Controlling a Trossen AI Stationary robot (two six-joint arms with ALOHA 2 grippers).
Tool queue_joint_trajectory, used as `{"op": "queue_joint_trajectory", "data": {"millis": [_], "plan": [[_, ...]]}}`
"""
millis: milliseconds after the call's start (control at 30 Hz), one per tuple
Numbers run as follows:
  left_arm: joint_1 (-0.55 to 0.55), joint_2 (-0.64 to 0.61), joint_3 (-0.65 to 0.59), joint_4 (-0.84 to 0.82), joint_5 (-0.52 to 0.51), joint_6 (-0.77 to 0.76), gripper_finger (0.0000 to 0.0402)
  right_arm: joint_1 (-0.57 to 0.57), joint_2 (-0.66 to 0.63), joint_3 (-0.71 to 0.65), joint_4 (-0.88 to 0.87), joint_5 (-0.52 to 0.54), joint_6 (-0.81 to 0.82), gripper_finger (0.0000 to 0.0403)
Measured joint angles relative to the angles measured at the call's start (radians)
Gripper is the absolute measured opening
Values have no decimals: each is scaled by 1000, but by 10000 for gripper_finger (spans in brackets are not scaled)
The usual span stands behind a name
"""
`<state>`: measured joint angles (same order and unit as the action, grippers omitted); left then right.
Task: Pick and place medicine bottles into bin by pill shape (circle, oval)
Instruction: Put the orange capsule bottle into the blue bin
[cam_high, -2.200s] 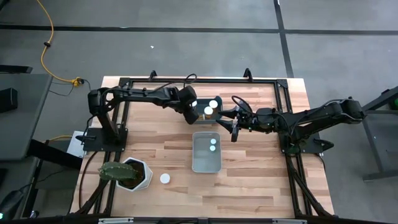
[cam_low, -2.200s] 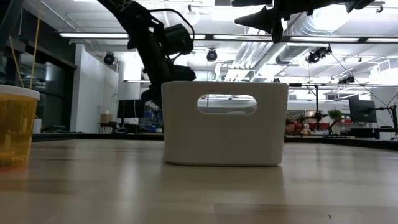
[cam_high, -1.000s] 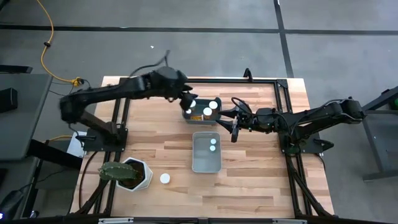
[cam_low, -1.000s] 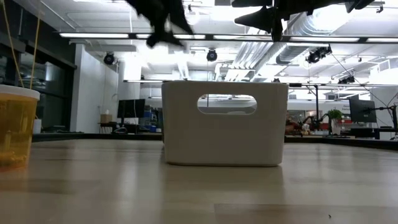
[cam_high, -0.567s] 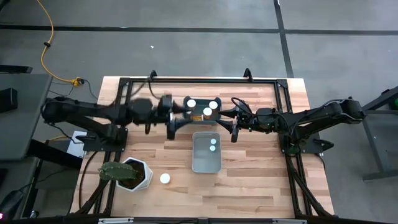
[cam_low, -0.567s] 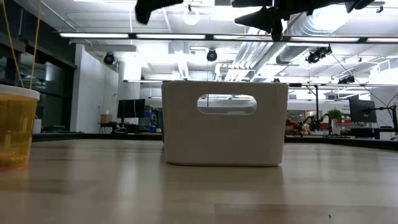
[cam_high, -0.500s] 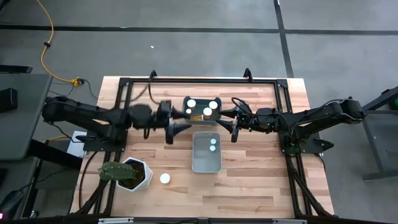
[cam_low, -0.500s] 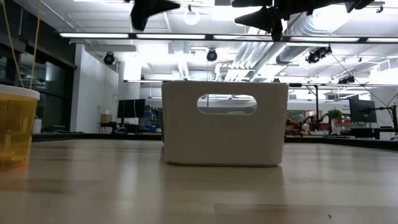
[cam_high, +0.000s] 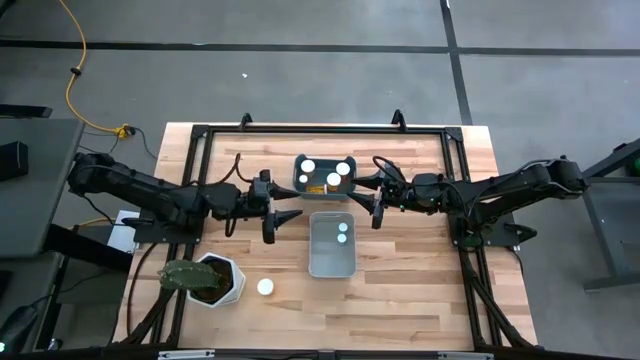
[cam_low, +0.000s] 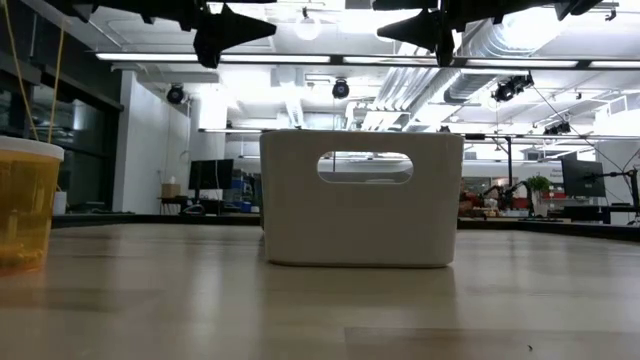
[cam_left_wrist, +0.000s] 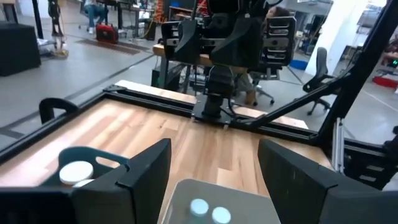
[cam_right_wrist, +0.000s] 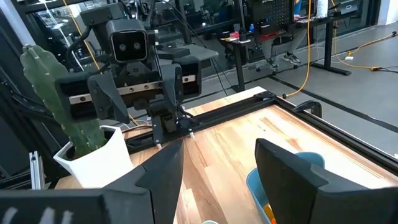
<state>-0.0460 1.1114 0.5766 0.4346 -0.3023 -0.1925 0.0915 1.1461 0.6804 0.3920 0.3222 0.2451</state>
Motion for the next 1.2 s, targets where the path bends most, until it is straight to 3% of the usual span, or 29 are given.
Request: {"op": "queue_joint_trajectory", "data": {"millis": [500, 933, 1200], "plan": [[0, 0, 0, 10, -30, 13, 234, 0, 0, 0, 0, 0, 0, 193], [-1, 0, 0, 11, 11, 13, 305, 0, 0, 0, -1, 0, 63, 193], [-1, 0, 0, 12, 0, 13, 315, 0, 0, 0, -2, 0, 61, 193]]}}
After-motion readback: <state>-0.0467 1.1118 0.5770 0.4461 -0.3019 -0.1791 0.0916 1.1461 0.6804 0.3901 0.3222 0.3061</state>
